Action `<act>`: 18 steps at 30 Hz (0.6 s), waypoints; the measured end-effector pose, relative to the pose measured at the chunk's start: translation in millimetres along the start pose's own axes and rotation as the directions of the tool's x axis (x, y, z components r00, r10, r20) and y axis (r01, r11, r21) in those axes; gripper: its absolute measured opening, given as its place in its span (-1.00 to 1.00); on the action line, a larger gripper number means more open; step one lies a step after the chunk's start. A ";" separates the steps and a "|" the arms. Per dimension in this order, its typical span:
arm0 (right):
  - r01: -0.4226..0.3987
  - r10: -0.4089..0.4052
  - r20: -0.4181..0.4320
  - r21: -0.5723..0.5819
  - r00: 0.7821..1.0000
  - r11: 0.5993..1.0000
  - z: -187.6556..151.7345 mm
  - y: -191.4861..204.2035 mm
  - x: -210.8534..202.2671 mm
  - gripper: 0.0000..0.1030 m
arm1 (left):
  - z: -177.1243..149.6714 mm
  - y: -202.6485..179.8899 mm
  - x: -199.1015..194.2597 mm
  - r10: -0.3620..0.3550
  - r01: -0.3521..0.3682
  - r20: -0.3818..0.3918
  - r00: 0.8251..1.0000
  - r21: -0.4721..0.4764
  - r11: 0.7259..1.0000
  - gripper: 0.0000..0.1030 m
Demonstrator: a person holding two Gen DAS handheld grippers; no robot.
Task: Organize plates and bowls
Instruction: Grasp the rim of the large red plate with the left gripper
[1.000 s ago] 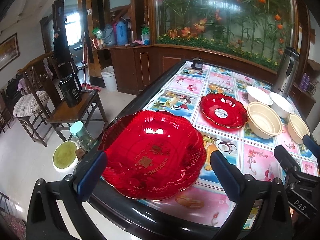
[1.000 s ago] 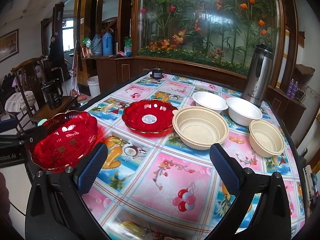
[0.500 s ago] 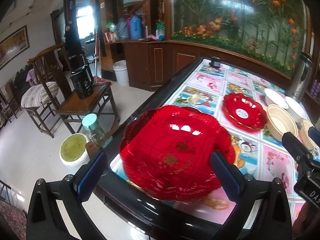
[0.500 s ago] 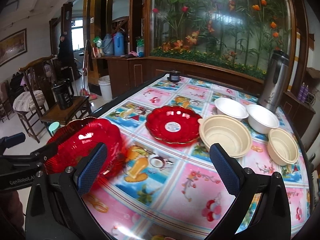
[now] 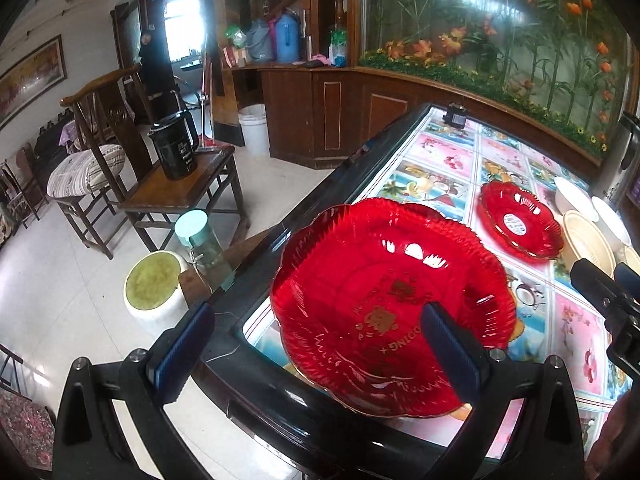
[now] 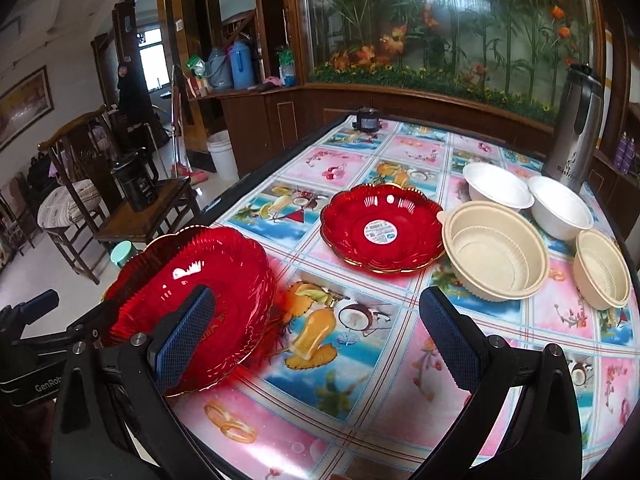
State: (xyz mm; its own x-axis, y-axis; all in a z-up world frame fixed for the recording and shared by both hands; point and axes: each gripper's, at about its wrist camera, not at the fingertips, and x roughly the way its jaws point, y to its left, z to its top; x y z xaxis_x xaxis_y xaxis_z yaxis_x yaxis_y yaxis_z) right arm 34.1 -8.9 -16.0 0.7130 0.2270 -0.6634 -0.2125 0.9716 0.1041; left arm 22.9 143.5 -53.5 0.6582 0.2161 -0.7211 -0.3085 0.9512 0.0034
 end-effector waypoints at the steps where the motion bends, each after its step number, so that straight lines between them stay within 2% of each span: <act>1: -0.006 0.006 -0.012 0.006 1.000 1.000 -0.3 0.1 3.6 1.00 | 0.7 2.1 2.3 -0.010 0.010 -0.010 1.000 -0.001 1.000 0.99; 7: -0.020 0.021 -0.078 0.014 0.997 1.000 -1.2 2.1 22.8 1.00 | 0.2 13.6 21.5 -0.044 0.044 -0.074 0.996 -0.009 0.999 0.99; 18: -0.035 0.038 -0.213 0.016 0.976 0.999 -2.2 14.8 72.7 1.00 | 1.1 21.4 54.0 -0.045 0.039 -0.188 0.981 -0.035 0.999 0.99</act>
State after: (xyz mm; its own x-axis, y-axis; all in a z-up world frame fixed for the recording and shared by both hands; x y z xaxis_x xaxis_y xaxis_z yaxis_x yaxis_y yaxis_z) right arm 81.4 21.9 -64.3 0.5461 0.2444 -0.8013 -0.2267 0.9639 0.1395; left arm 52.6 175.8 -91.7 0.5304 0.1279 -0.8381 -0.3065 0.9506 -0.0489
